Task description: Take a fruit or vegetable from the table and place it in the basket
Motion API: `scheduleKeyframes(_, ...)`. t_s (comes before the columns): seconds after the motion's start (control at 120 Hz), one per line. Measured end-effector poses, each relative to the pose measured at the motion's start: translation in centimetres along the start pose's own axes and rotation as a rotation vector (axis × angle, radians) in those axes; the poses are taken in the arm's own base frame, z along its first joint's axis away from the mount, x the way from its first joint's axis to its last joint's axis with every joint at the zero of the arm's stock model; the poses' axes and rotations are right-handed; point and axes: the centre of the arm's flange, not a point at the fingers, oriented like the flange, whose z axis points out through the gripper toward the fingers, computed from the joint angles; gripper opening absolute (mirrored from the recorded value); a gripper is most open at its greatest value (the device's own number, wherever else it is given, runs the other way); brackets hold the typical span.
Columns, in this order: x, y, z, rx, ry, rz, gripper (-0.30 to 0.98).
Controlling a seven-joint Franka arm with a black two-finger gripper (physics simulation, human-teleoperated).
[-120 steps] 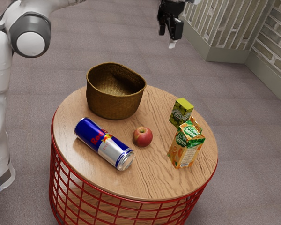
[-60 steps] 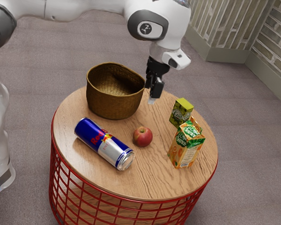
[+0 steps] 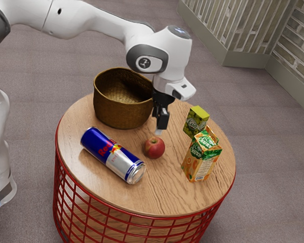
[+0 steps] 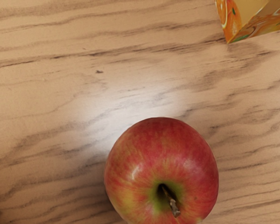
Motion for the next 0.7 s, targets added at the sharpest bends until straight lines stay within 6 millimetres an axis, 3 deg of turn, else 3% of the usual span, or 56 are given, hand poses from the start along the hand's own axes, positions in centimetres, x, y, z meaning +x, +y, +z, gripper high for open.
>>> scheduleKeyframes(0.7,-0.1,0.9,5.2,-0.018,0.033,-0.002,0.69)
